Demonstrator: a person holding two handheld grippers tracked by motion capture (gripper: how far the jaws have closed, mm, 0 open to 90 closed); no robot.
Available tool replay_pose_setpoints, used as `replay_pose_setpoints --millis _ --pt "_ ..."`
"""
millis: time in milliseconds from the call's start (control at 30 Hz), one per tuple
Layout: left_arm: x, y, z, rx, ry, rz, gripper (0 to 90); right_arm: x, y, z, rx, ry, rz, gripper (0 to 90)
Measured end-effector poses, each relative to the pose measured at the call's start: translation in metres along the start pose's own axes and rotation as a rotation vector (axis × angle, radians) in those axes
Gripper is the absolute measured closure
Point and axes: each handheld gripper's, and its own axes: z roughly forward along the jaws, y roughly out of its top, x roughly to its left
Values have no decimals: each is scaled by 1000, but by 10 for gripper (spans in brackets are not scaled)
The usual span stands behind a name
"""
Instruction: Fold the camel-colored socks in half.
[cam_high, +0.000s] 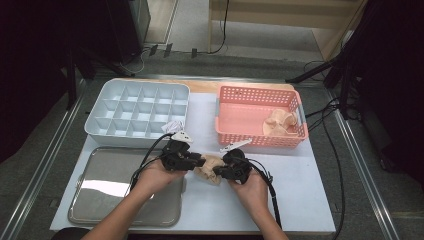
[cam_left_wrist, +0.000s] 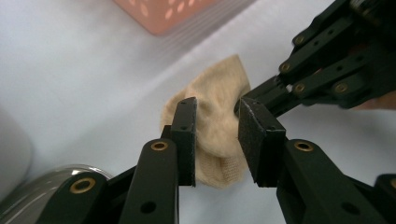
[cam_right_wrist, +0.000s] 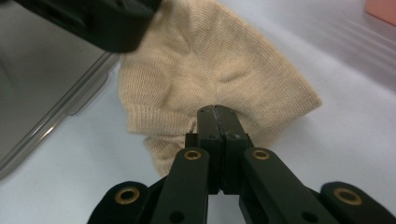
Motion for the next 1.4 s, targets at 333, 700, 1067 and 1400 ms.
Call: replay_pose_setpoints --millis 333,700,1067,1400 --pt "9 -8 10 51 48 -11 691 -5 -1 -17 -44 9 26 827" --pt "12 -11 14 70 54 -18 690 -12 -6 -26 -82 -26 60 662" --pt "10 -11 15 74 56 -14 691 -9 -5 -8 -61 -36 66 503" --pt "10 -11 15 73 57 -12 691 -3 -7 2 -62 -77 11 669"
